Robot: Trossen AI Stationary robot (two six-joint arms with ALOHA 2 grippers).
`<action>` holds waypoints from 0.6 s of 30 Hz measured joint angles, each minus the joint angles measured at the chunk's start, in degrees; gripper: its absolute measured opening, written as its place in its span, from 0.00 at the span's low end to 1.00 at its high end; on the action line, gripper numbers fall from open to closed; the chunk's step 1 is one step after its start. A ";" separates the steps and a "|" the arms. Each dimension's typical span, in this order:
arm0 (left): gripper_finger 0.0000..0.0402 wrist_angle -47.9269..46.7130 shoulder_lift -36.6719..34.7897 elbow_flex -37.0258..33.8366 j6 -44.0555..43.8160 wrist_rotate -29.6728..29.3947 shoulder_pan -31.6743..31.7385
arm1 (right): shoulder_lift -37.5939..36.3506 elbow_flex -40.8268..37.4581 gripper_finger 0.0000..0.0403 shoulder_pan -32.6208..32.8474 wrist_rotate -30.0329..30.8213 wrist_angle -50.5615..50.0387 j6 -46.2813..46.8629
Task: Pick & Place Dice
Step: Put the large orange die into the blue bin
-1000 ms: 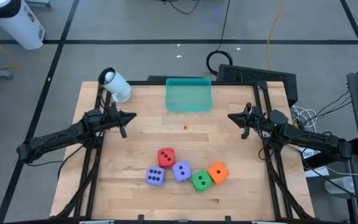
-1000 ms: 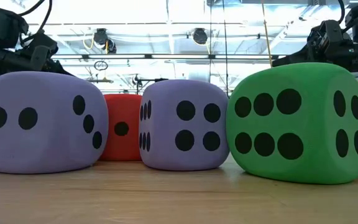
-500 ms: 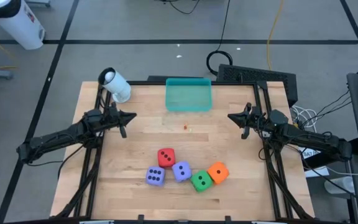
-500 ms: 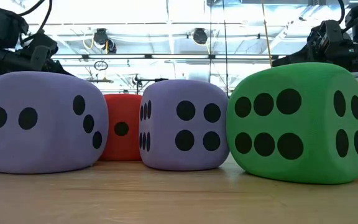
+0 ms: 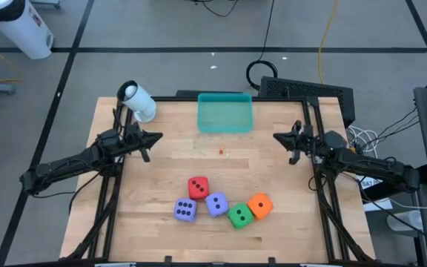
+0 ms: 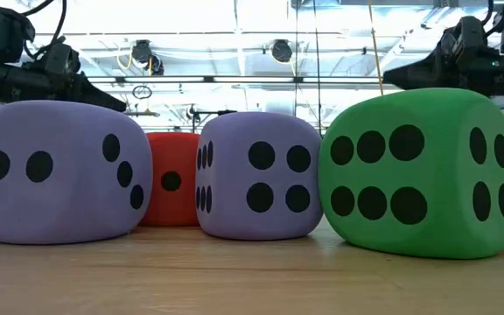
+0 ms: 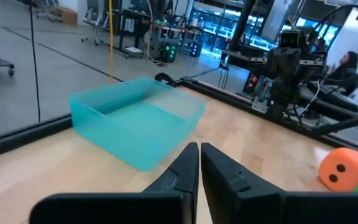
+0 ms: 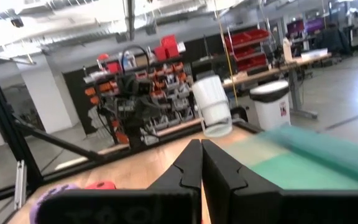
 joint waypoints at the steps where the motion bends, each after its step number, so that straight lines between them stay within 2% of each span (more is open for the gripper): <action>1: 0.06 0.02 0.00 0.00 -0.01 -0.36 0.00 | 0.01 0.00 0.00 0.00 0.00 0.67 0.01; 12: 0.06 3.30 0.00 -0.01 1.67 -1.82 0.01 | 0.03 0.02 0.00 0.01 0.02 2.13 -0.72; 15: 0.06 6.41 0.01 0.01 4.60 1.79 0.02 | 0.79 0.00 0.00 -0.02 0.02 1.33 -2.40; 18: 0.06 6.56 0.35 0.61 9.62 10.15 0.00 | 1.96 0.00 0.00 -0.01 -0.10 0.49 -3.63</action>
